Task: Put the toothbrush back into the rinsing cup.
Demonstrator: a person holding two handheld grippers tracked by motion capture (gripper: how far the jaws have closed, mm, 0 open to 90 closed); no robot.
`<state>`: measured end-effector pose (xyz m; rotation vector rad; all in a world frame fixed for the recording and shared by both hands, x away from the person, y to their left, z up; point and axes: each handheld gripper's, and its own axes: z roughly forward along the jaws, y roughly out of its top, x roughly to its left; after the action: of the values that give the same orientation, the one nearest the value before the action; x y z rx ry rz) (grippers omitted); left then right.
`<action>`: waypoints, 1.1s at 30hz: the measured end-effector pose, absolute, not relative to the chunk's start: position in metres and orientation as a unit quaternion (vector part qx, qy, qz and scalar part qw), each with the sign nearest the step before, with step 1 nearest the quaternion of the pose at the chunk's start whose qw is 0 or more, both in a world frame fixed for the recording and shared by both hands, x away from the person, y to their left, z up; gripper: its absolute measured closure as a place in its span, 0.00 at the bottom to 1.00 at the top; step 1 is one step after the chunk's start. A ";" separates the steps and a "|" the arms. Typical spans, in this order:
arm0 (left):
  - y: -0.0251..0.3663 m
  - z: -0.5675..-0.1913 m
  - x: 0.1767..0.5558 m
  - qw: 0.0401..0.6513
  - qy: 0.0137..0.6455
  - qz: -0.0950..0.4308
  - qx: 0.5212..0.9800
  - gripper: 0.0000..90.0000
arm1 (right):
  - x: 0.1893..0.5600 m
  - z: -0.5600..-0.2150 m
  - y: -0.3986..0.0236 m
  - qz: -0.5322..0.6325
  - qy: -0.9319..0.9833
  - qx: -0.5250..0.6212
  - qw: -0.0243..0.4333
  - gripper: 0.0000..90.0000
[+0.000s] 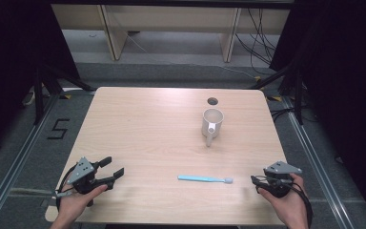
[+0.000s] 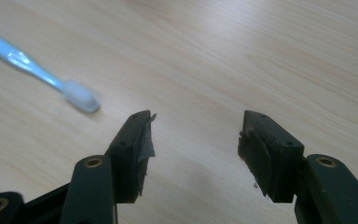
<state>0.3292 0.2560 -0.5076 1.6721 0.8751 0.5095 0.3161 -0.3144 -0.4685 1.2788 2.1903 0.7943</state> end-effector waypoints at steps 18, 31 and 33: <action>0.248 -0.494 0.338 0.539 0.346 0.186 0.745 0.33 | 0.337 -0.464 -0.292 0.155 0.915 0.361 0.093 0.56; 0.247 -0.493 0.340 0.536 0.337 0.173 0.755 0.32 | 0.343 -0.464 -0.285 0.124 0.938 0.317 0.070 0.60; 0.247 -0.493 0.339 0.531 0.338 0.175 0.757 0.32 | 0.344 -0.464 -0.284 0.121 0.940 0.312 0.065 0.60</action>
<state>0.3395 0.2468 -0.4929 1.8068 0.8054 0.4165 0.3442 -0.2844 -0.4638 0.9401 2.8377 0.3641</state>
